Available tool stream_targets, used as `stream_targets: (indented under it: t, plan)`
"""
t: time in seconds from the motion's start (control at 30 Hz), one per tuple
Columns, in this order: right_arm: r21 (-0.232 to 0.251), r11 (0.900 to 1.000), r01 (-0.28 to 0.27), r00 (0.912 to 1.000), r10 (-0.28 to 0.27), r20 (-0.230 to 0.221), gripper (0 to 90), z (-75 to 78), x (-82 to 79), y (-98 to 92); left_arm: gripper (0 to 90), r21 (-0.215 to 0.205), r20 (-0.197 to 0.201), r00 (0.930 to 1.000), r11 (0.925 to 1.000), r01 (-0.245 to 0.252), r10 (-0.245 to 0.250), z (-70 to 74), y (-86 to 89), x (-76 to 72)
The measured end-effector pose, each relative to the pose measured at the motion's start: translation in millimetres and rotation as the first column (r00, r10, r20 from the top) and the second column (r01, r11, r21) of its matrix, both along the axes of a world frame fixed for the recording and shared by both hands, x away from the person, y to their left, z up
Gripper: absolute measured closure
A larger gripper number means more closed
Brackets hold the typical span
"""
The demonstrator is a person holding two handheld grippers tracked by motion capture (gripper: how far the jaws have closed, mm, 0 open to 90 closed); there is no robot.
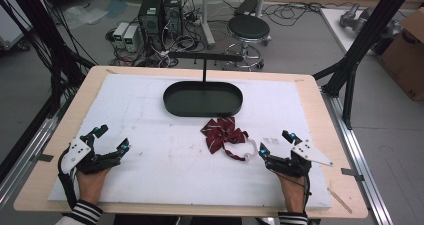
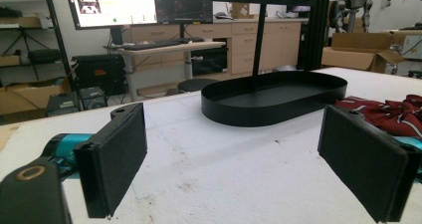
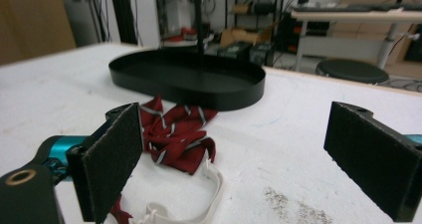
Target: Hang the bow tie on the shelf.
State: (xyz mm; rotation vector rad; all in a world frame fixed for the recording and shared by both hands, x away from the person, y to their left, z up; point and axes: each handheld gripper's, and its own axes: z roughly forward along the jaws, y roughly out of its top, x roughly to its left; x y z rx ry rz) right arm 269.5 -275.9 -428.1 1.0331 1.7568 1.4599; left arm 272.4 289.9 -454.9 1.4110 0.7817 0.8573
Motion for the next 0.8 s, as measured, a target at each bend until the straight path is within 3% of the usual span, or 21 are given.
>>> stream_targets:
  t: [0.2, 0.23, 0.27, 0.4, 0.47, 0.53, 0.63, 0.67, 0.73, 0.8]
  plan:
    - [-0.121, 0.992, -0.04, 0.9925, 0.026, -0.119, 7.6, 13.4, 14.3, 14.3, 12.4, -0.004, 0.003, 1.0, 1.0, -0.004, 0.004, -0.1, 0.2, -0.3]
    - [-0.121, 0.992, -0.04, 0.9925, 0.026, -0.119, 7.6, 13.4, 14.3, 14.3, 12.4, 0.001, 0.002, 1.0, 1.0, -0.002, 0.002, 0.0, 0.1, -0.4]
    - [-0.167, 0.985, -0.047, 0.9879, 0.021, -0.154, 7.7, 17.0, 18.3, 18.7, 12.4, 0.002, 0.002, 1.0, 1.0, -0.002, 0.002, 0.0, -0.3, -0.4]
    - [-0.247, 0.967, -0.062, 0.9756, 0.007, -0.219, 7.7, 21.0, 27.7, 24.8, 12.4, 0.001, 0.002, 1.0, 1.0, -0.003, 0.003, 0.0, 0.2, -0.1]
    - [-0.274, 0.959, -0.076, 0.9659, 0.003, -0.259, 7.7, 22.8, 32.2, 26.6, 12.4, 0.0, 0.0, 1.0, 1.0, -0.004, 0.004, 0.0, 0.0, -0.2]
    - [-0.28, 0.957, -0.078, 0.9543, -0.01, -0.299, 7.7, 24.7, 35.8, 28.1, 12.4, 0.002, 0.001, 1.0, 1.0, -0.004, 0.004, 0.0, -0.5, -0.2]
    - [-0.294, 0.953, -0.079, 0.947, -0.021, -0.32, 7.7, 26.6, 39.3, 29.6, 12.4, 0.003, 0.001, 1.0, 1.0, -0.003, 0.003, 0.1, -0.5, -0.1]
    - [-0.307, 0.948, -0.078, 0.9445, -0.028, -0.327, 7.8, 27.6, 41.3, 30.5, 12.4, 0.002, 0.0, 1.0, 1.0, -0.003, 0.003, 0.1, -0.5, -0.1]
    - [-0.332, 0.939, -0.094, 0.9316, -0.034, -0.362, 8.7, 28.6, 47.7, 33.2, 12.4, 0.003, 0.0, 1.0, 1.0, -0.003, 0.003, 0.1, -0.6, 0.0]
    - [-0.359, 0.925, -0.126, 0.9162, -0.031, -0.4, 16.7, 28.7, 52.0, 35.7, 12.4, 0.004, 0.0, 1.0, 1.0, -0.002, 0.002, 0.1, -0.6, 0.2]
